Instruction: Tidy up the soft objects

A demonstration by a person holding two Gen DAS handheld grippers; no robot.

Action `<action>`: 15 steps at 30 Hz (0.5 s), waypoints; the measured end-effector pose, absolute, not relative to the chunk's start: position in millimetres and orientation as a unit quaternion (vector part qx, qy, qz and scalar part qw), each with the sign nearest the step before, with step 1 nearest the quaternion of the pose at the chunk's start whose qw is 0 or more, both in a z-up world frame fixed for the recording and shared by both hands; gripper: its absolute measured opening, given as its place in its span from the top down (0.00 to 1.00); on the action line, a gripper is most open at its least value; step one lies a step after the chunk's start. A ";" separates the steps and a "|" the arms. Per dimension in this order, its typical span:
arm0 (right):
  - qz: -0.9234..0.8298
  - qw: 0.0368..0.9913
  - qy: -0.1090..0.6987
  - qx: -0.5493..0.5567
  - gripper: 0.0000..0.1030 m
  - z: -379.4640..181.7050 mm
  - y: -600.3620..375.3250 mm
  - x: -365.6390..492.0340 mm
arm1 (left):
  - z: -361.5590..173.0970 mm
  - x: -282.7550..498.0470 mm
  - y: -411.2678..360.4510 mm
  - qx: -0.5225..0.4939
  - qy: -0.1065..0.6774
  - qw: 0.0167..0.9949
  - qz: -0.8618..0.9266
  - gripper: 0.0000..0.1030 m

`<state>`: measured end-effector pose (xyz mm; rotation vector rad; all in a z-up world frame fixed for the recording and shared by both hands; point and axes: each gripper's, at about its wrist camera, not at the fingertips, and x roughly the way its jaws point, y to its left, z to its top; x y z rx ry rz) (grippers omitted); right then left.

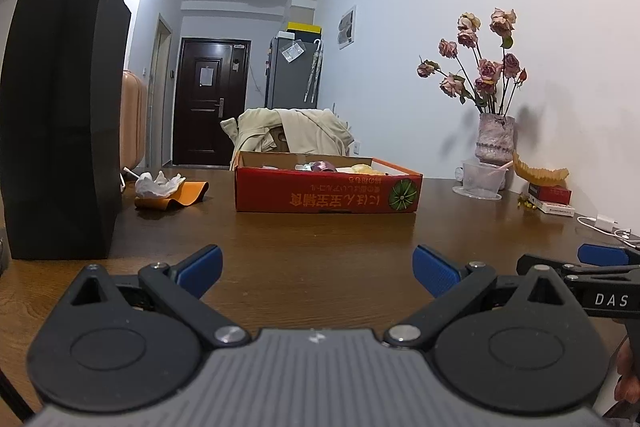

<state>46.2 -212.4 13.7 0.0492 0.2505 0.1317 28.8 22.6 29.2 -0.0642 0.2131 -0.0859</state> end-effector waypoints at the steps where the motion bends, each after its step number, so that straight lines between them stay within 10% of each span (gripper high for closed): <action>1: 0.065 0.990 0.124 0.023 0.00 13.3 -211.5 45.9 | 29.2 28.6 22.4 -0.031 0.107 0.993 -0.044 0.00; 15: 0.060 0.990 0.128 0.025 0.00 10.6 -210.3 48.0 | 29.1 29.0 21.5 -0.027 0.107 0.993 -0.049 0.00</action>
